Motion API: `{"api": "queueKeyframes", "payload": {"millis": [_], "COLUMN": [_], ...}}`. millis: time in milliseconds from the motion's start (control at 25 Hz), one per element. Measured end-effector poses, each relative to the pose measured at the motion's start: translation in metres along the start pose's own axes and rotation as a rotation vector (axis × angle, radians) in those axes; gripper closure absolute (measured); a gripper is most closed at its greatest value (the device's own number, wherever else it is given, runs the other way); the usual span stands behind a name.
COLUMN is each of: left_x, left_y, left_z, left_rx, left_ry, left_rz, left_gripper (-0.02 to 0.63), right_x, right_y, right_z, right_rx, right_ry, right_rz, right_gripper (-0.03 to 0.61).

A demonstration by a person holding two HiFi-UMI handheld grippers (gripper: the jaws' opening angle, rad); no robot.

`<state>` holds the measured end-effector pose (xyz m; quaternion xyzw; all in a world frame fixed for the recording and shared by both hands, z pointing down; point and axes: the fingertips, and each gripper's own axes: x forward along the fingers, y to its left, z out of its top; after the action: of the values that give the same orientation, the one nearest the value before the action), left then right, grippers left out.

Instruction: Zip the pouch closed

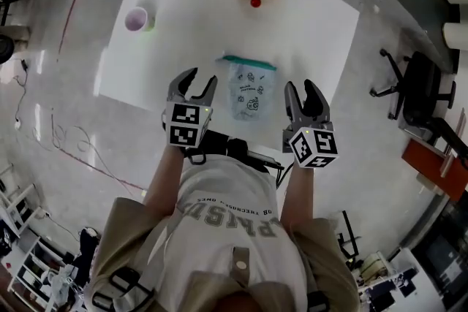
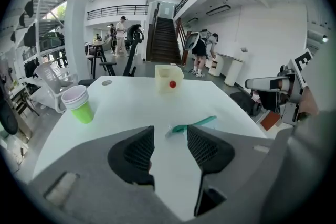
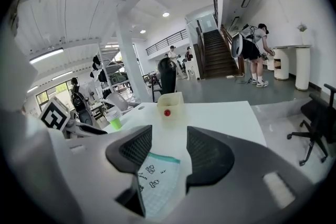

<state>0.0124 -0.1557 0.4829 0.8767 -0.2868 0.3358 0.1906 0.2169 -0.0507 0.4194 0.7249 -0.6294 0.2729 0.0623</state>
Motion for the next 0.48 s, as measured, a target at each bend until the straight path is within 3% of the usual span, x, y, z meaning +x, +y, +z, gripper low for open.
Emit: {"api": "queueKeyframes", "payload": {"millis": [480], "left_x": [0.072], "left_y": [-0.003], "left_z": [-0.010], "left_rx": [0.140], "left_ry": [0.091], "left_rz": [-0.091], "left_gripper": [0.410], "right_x": [0.014], "right_y": [-0.013], "right_z": [-0.017], "right_rx": [0.039], "right_ry": [0.041], "right_rz": [-0.036], "right_gripper": [0.377]}}
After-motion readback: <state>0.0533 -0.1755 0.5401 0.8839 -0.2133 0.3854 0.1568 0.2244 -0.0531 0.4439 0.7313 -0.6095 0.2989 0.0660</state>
